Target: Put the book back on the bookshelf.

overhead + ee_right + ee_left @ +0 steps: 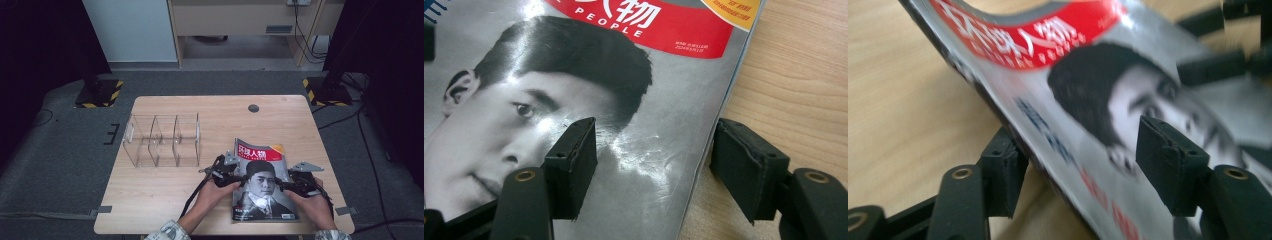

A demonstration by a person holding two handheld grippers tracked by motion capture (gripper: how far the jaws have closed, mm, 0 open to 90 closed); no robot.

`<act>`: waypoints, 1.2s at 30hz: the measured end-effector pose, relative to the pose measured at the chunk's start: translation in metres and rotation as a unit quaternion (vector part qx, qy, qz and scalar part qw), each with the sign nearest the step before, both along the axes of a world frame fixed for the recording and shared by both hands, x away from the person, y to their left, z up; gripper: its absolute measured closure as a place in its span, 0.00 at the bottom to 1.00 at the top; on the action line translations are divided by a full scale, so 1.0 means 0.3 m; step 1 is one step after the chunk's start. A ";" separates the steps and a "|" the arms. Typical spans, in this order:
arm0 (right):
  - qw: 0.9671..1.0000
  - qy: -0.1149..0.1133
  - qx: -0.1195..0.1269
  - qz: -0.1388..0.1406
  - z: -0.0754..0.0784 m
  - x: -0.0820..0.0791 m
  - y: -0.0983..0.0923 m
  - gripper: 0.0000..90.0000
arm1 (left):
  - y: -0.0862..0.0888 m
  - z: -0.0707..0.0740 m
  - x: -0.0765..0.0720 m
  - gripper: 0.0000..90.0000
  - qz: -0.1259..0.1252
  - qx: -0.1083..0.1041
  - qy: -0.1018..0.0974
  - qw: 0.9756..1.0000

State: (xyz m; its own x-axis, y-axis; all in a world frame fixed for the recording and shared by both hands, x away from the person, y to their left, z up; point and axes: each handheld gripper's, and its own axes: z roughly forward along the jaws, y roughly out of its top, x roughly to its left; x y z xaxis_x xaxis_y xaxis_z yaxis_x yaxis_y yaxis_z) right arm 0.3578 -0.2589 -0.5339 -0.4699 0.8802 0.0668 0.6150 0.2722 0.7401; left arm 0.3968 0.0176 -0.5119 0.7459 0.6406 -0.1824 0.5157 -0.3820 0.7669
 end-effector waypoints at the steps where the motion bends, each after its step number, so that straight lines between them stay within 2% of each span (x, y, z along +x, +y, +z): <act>1: 1.000 -0.001 0.001 0.001 -0.001 0.000 0.000 0.39 | -0.003 0.012 0.020 0.39 0.001 -0.004 0.003 1.000; 3: 1.000 -0.004 0.004 0.008 -0.003 0.004 -0.002 0.39 | -0.015 0.036 0.050 0.38 -0.006 0.007 0.000 1.000; 6: 1.000 -0.005 0.008 0.009 -0.005 0.008 0.002 0.40 | -0.027 0.064 0.098 0.38 0.004 0.002 0.006 1.000; 8: 1.000 -0.009 0.008 0.014 -0.007 0.013 0.007 0.41 | -0.038 0.074 0.127 0.41 0.006 0.022 -0.001 1.000; 9: 1.000 -0.008 0.009 0.015 -0.007 0.014 0.009 0.41 | -0.043 0.077 0.139 0.42 0.008 0.025 0.002 1.000; 12: 1.000 -0.011 0.011 0.017 -0.008 0.017 0.013 0.42 | -0.058 0.082 0.168 0.50 0.015 0.032 0.007 0.999; 14: 1.000 -0.011 0.012 0.019 -0.008 0.018 0.012 0.44 | -0.066 0.083 0.184 0.53 0.014 0.026 0.016 0.999; 16: 1.000 -0.012 0.014 0.019 -0.009 0.019 0.010 0.46 | -0.073 0.085 0.195 0.58 0.010 0.037 0.013 0.999; 20: 1.000 -0.015 0.013 0.024 -0.009 0.026 0.010 0.49 | -0.085 0.081 0.217 0.59 0.005 0.043 0.017 0.999; 26: 0.999 -0.012 0.016 0.026 -0.008 0.027 0.016 0.52 | -0.097 0.059 0.248 0.63 0.002 0.039 0.034 0.999; 29: 0.999 -0.017 0.014 0.030 -0.008 0.028 0.018 0.52 | -0.101 0.055 0.252 0.68 0.005 0.027 0.045 0.999; 33: 0.999 -0.020 0.012 0.033 -0.008 0.028 0.022 0.54 | -0.116 0.058 0.255 0.73 -0.013 0.048 0.044 0.998; 36: 0.999 -0.021 0.009 0.037 -0.007 0.028 0.022 0.54 | -0.126 0.068 0.255 0.79 -0.009 0.050 0.047 0.998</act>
